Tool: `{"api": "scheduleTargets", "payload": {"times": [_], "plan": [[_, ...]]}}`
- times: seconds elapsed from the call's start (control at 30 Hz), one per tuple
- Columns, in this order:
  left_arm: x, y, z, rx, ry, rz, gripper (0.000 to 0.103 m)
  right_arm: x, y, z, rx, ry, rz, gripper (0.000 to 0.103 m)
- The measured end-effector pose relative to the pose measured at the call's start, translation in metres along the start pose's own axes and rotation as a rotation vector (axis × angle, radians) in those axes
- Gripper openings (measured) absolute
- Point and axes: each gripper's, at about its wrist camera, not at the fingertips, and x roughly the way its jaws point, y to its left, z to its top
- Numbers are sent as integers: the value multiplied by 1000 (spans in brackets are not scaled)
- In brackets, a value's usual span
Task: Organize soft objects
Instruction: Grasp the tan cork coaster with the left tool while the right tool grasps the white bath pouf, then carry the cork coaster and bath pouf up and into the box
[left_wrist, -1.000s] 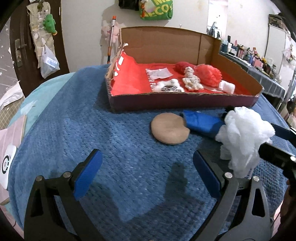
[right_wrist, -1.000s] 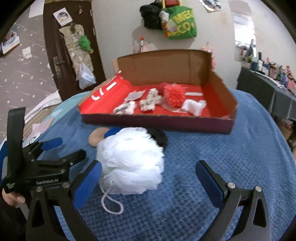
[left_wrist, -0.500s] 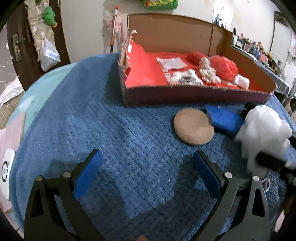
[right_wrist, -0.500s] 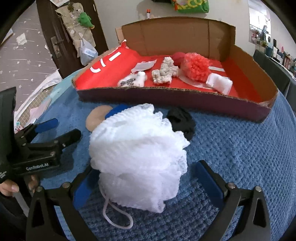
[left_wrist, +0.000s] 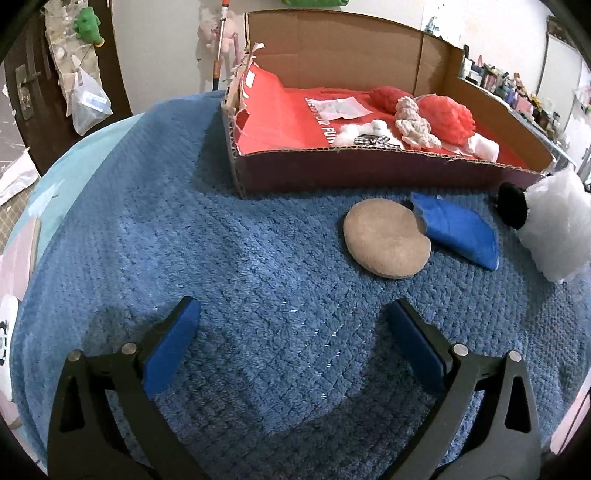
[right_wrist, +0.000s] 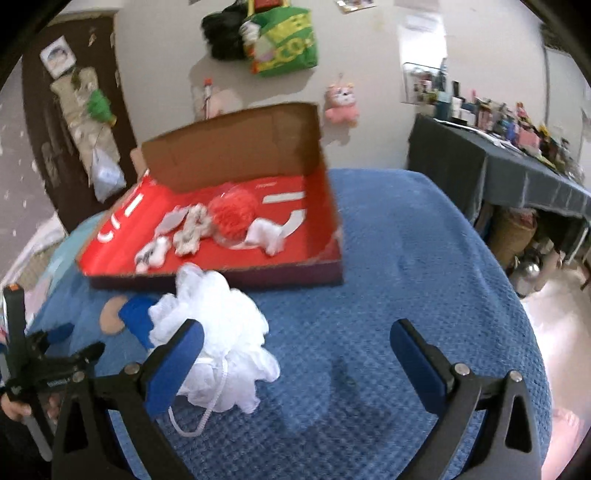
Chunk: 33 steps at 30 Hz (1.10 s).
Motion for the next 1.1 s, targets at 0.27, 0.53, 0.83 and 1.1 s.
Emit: {"api": "scheduleTargets", "payload": {"times": [0.27, 0.53, 0.83, 1.1], "plan": [[-7, -13, 14, 21, -32, -65, 103, 3, 21, -12, -31, 68, 180, 103], [7, -29, 32, 94, -12, -93, 101, 43, 53, -32, -71, 181, 248, 103], [8, -38, 31, 169, -34, -144, 51, 47, 86, -39, -203, 167, 297, 66], [-21, -38, 26, 160, -107, -177, 48, 18, 76, -36, -206, 96, 354, 43]]}}
